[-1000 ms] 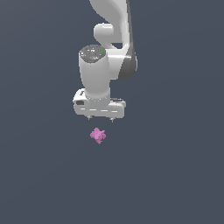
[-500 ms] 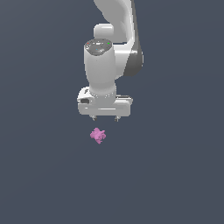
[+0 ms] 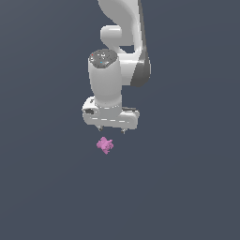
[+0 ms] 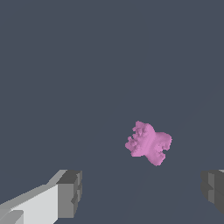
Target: Pick up the object and move it to a goal position.
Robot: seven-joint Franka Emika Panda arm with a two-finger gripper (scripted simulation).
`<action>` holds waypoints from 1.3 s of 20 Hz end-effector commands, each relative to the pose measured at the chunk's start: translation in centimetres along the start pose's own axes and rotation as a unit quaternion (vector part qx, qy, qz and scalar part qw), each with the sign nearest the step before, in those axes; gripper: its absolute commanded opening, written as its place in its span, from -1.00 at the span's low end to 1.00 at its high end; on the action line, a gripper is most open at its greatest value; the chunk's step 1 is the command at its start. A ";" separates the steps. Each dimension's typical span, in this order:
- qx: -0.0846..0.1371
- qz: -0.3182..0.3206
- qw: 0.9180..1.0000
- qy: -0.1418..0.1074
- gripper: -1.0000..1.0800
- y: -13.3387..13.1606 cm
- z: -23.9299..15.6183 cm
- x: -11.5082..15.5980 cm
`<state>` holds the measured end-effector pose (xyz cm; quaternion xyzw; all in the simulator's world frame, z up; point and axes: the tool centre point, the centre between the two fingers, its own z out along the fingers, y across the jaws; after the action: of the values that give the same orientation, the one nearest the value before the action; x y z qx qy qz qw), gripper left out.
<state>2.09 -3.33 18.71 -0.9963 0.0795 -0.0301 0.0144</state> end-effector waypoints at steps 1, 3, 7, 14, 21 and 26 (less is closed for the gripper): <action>-0.001 0.023 1.000 -0.003 0.92 0.3 0.9 0.0; -0.002 0.046 0.999 -0.005 0.92 0.7 1.8 0.0; -0.005 0.102 0.995 -0.011 0.92 1.5 3.8 0.0; -0.015 0.195 0.981 -0.019 0.92 3.1 7.4 -0.2; -0.022 0.247 0.968 -0.023 0.92 4.0 9.4 -0.5; -0.024 0.261 0.965 -0.023 0.92 4.3 9.9 -0.5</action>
<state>1.51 -7.15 8.77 -0.9427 0.3337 0.0000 0.0004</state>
